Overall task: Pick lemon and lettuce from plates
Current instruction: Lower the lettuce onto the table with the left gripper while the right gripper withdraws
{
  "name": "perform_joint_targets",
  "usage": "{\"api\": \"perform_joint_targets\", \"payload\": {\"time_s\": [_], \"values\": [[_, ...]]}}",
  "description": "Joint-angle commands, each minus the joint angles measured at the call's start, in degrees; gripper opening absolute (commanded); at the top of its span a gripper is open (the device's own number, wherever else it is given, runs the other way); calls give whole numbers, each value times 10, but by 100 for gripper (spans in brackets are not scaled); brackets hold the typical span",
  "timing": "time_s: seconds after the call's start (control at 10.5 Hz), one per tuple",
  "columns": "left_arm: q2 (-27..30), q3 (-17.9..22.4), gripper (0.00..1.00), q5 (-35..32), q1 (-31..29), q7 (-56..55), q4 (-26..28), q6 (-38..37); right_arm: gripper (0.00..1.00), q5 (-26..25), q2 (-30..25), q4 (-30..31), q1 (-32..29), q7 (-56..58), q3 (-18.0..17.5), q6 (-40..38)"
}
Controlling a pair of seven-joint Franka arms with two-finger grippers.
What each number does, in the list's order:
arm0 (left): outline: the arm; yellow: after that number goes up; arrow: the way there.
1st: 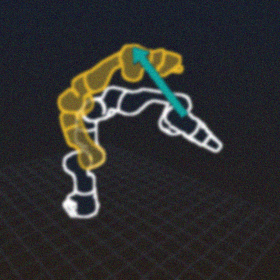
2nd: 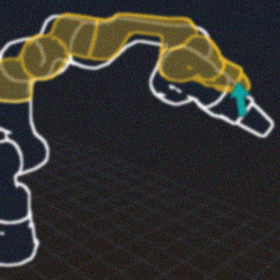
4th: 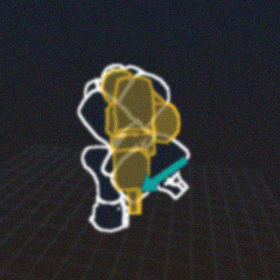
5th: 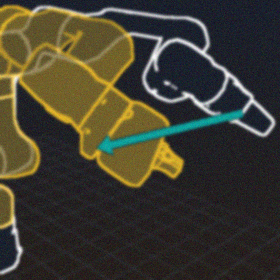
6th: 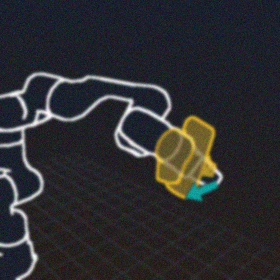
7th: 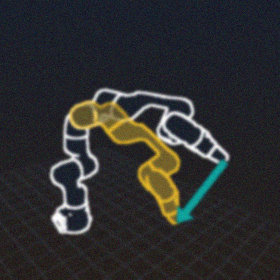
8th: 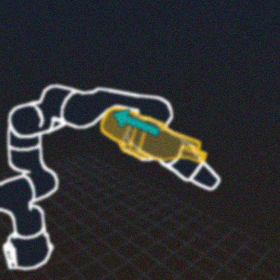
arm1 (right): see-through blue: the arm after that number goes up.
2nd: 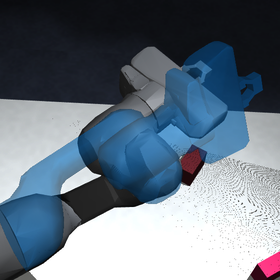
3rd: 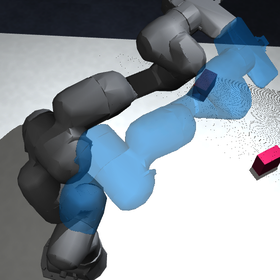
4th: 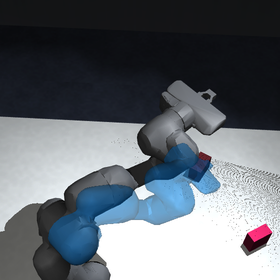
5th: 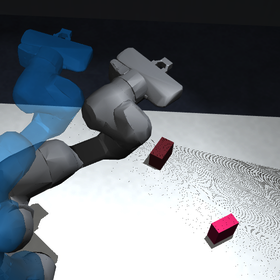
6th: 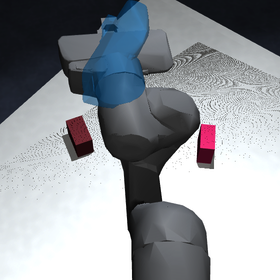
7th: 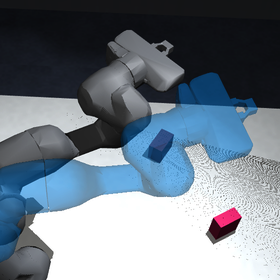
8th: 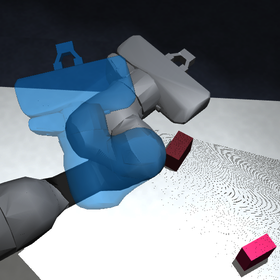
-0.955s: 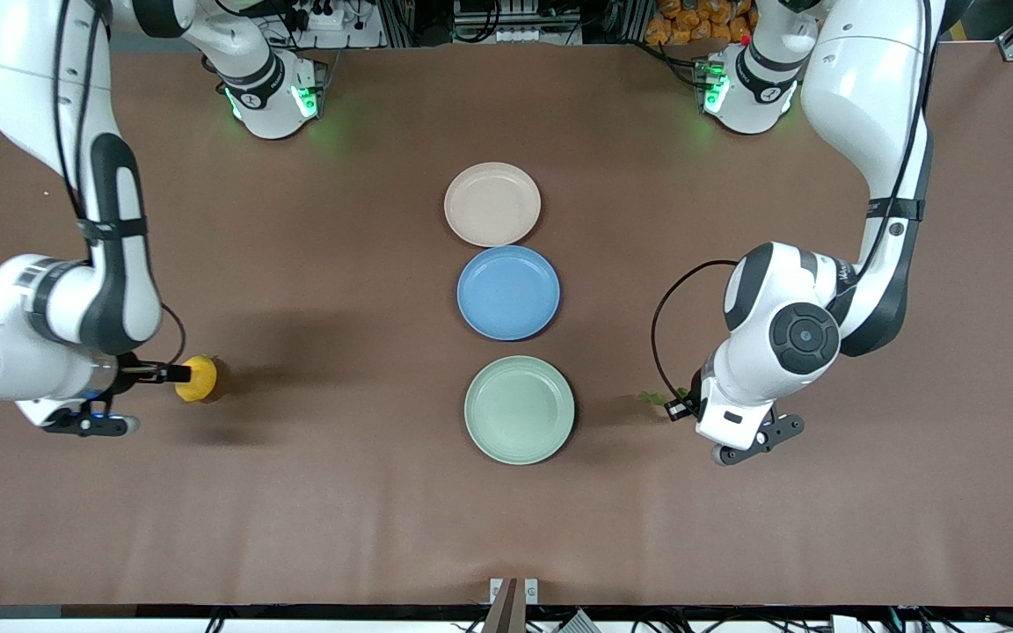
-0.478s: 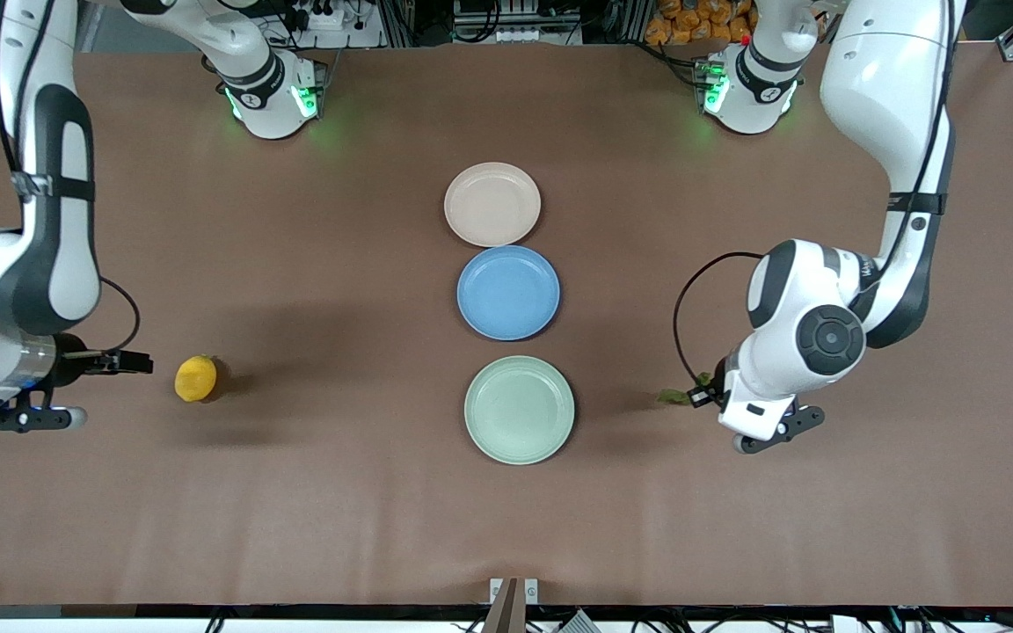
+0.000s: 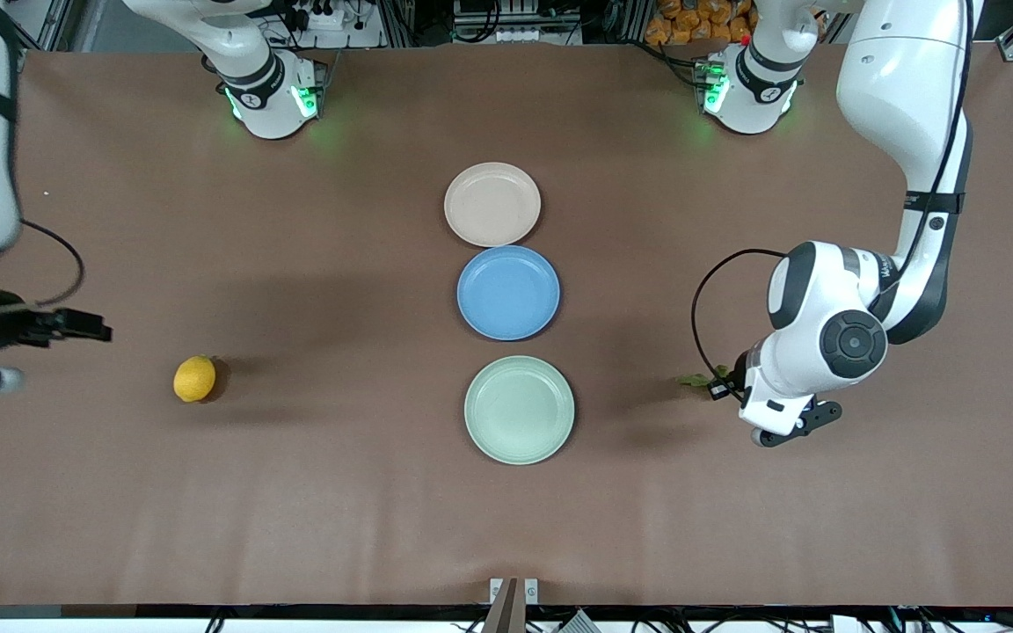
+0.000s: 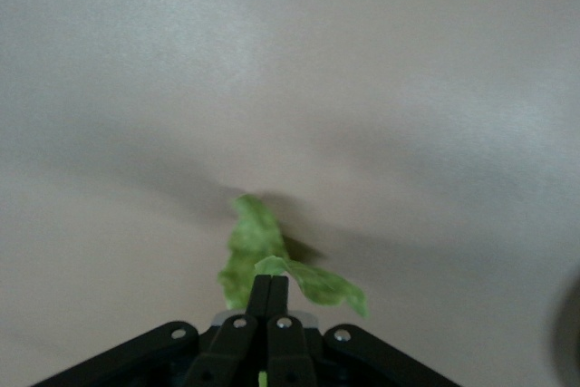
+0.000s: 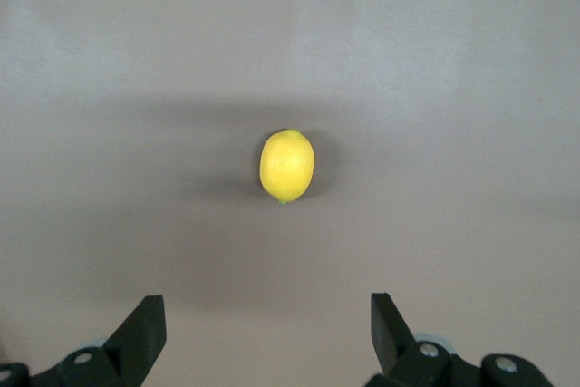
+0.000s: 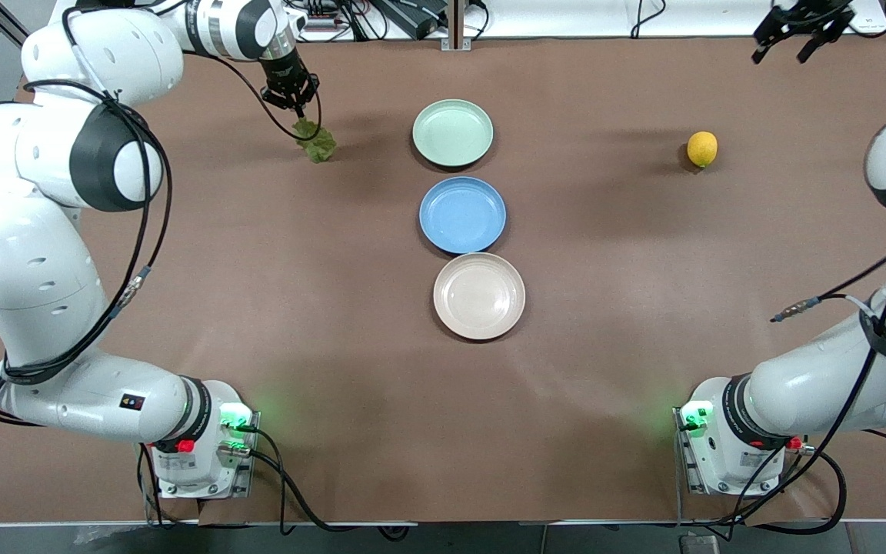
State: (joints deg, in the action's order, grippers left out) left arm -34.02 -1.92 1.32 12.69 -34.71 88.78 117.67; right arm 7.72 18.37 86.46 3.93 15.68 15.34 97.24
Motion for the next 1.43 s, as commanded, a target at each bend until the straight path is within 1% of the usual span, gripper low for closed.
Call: {"api": "perform_joint_targets", "payload": {"time_s": [0.0, 0.1, 0.19, 0.29, 0.38, 0.48, 0.57, 0.67, 0.86, 1.05, 1.34], "values": [[16, -4, 0, 4, -26, 39, 28, -3, 100, -15, -71, 13, -24, -23, -27, -51], [15, -4, 0, 4, -29, 46, 29, -4, 100, -20, -92, 9, -33, -23, -29, -72], [14, -4, 0, 4, -34, 56, 29, -5, 100, -32, -112, 4, -51, -24, -51, -91], [14, -4, 24, 4, -35, 58, 29, -5, 100, -44, -126, -4, -98, -42, -106, -115], [13, -3, 92, 4, -38, 73, 29, -6, 100, -55, -126, -32, -137, -87, -165, -148], [11, -3, 100, 4, -41, 104, 28, -6, 100, -77, -124, -71, -139, -110, -180, -180], [11, -3, 100, 4, -40, 113, 28, -6, 100, -77, -124, -78, -139, -113, -183, -201], [10, -3, 100, 3, -40, 120, 28, -10, 100, -78, -127, -78, -138, -112, -183, -207], [10, -2, 100, 3, -40, 123, 28, -16, 100, -82, -127, -79, -138, -105, -182, -210], [13, -3, 100, -21, -41, 124, 26, -17, 100, -103, -127, -79, -138, -103, -182, -210], [17, -1, 100, -24, -43, 124, 23, -17, 100, -103, -127, -78, -139, -104, -182, -219]]}}
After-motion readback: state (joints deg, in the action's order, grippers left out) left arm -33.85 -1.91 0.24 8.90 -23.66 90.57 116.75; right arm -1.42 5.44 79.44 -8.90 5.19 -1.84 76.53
